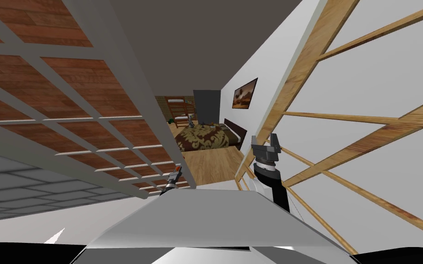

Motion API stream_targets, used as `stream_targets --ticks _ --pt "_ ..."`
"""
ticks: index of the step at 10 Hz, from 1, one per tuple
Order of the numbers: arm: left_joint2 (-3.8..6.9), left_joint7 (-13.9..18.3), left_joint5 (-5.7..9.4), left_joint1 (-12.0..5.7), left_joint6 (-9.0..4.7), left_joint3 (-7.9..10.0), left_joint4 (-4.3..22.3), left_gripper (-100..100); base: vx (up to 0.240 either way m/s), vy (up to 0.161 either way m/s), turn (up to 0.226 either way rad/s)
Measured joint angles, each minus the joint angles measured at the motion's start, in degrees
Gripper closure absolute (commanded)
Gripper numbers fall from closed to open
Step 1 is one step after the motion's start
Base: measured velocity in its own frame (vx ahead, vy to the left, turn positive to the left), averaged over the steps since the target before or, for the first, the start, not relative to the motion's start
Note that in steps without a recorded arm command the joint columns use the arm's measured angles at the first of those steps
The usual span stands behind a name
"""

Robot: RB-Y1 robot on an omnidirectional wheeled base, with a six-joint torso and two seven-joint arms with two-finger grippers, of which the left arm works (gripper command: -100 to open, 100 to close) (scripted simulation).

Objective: Pull the door open

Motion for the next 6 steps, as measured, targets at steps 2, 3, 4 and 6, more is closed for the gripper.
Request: stream_targets --ticks 2,3,4,6 --pt "0.13 2.53 0.74 -0.23 -0.03 -0.3 0.19 100 -0.032 0.013 -0.04" --pt "0.19 3.86 1.11 -0.31 -0.01 -0.46 0.22 100 -0.034 0.012 -0.04" --pt "0.24 5.24 1.51 -0.38 -0.01 -0.63 0.28 100 -0.036 0.013 -0.045" --pt "0.41 8.41 2.53 -0.55 0.06 -1.05 0.39 100 -0.036 0.011 -0.039"
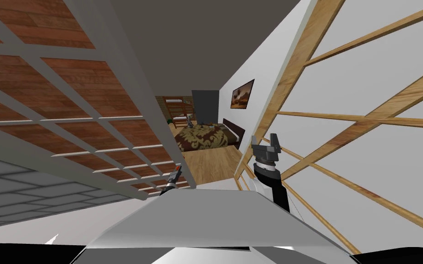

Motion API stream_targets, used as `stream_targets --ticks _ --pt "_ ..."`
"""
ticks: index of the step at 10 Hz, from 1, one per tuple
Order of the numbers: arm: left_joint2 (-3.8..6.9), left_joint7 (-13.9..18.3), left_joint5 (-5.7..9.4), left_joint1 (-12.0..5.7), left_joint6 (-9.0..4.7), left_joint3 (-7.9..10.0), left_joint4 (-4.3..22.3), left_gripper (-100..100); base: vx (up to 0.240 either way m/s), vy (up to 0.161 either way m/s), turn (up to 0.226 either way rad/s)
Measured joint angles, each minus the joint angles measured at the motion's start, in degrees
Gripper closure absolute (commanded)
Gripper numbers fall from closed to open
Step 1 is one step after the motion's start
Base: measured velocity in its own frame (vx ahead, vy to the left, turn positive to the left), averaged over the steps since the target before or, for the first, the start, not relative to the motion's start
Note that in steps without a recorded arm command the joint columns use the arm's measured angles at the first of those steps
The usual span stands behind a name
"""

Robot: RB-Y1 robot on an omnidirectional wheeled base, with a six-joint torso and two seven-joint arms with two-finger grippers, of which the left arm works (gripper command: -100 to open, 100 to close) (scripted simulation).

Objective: Pull the door open

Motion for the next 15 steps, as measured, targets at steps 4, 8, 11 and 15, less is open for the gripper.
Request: stream_targets --ticks 4,8,11,15 --pt "0.25 5.43 1.67 -0.24 0.13 -0.68 0.1 100 -0.033 0.013 -0.04" --pt "0.53 10.67 3.3 -0.93 -0.11 -1.34 0.9 100 -0.038 0.012 -0.044" --pt "0.7 14.97 4.65 -0.85 0.21 -1.94 0.57 100 -0.036 0.014 -0.046" --pt "1.03 20.88 6.71 -1.28 0.4 -2.78 0.79 100 -0.041 0.014 -0.046"
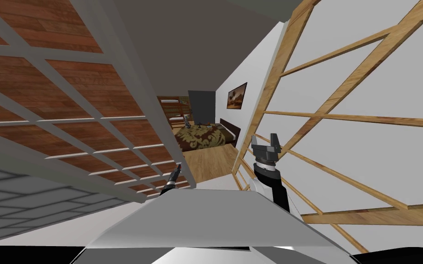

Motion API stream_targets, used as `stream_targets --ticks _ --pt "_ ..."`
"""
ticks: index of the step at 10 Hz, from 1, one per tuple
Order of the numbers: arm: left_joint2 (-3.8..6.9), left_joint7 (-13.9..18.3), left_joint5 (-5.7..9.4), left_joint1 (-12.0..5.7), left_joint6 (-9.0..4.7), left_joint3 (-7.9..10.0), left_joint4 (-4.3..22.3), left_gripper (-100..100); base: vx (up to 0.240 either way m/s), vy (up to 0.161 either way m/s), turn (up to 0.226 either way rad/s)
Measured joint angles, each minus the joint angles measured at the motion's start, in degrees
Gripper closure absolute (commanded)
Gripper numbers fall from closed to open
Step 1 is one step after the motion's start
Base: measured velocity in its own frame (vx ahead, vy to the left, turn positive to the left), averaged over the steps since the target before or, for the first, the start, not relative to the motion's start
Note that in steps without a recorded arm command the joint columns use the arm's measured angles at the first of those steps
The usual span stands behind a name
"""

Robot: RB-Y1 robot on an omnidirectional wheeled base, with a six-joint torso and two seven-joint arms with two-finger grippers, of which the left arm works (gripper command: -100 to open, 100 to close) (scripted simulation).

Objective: Pull the door open

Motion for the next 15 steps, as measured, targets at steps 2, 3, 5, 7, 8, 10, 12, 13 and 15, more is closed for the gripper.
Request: stream_targets --ticks 2,3,5,7,8,10,12,13,15 --pt "0.12 2.5 0.81 -0.21 -0.15 -0.31 0.35 100 -0.048 0.015 -0.059" --pt "0.31 4.11 1.54 -0.42 -0.19 -0.57 0.59 100 -0.04 0.015 -0.035" --pt "0.44 6.99 2.42 -0.5 0.0 -0.99 0.5 100 -0.035 0.011 -0.035" --pt "0.48 9.52 3.28 -0.31 0.24 -1.37 0.13 100 -0.051 0.02 -0.066" --pt "0.63 11.1 4.08 -0.74 0.11 -1.64 0.68 100 -0.041 0.015 -0.04" --pt "0.75 13.9 5.05 -0.93 0.14 -2.05 0.81 100 -0.04 0.011 -0.041" --pt "0.95 16.47 5.95 -1.32 -0.13 -2.4 1.55 100 -0.033 0.015 -0.04" --pt "1.04 17.55 6.26 -1.62 -0.25 -2.55 1.99 100 -0.045 0.008 -0.053" --pt "1.15 20.6 7.68 -0.81 0.82 -3.12 0.17 100 -0.053 0.02 -0.066"
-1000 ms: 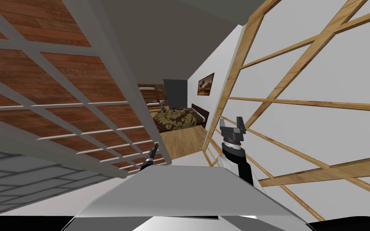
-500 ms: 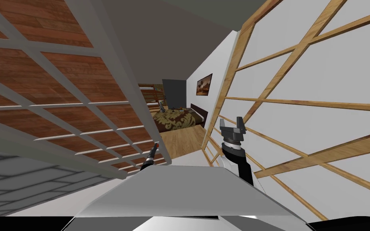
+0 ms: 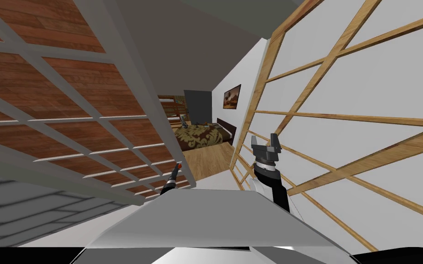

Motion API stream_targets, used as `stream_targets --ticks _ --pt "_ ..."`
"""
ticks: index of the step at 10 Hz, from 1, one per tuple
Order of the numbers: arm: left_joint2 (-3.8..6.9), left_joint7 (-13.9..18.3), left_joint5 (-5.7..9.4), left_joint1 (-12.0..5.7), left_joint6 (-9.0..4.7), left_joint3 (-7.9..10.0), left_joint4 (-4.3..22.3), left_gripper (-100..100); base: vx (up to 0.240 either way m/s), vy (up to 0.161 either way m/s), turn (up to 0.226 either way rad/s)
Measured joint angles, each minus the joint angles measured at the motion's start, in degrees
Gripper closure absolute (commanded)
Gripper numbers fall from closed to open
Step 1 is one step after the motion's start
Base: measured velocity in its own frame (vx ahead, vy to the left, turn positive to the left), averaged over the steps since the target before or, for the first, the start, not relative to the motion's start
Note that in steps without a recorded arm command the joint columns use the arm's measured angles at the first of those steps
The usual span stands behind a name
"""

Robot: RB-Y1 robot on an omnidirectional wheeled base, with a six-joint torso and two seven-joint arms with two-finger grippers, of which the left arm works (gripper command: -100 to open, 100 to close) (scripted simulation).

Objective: Pull the door open

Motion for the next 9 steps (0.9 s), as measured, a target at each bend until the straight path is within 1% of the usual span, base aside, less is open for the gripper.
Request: stream_targets --ticks 3,5,6,7,8,9 --pt "0.3 4.1 1.35 -0.73 -0.39 -0.63 1.28 100 -0.047 0.012 -0.046" --pt "0.48 7.17 2.82 -1.12 -0.38 -1.15 1.8 100 -0.055 0.018 -0.061" --pt "0.59 8.57 3.2 -1.41 -0.63 -1.38 2.38 100 -0.04 0.009 -0.05" --pt "0.53 10.04 3.84 -1.15 -0.44 -1.63 1.98 100 -0.035 0.013 -0.037" --pt "0.55 11.09 4.18 -1.54 -0.5 -1.77 2.54 100 -0.045 0.014 -0.064" --pt "0.68 12.52 4.81 -1.55 -0.39 -2.02 2.5 100 -0.038 0.011 -0.031"
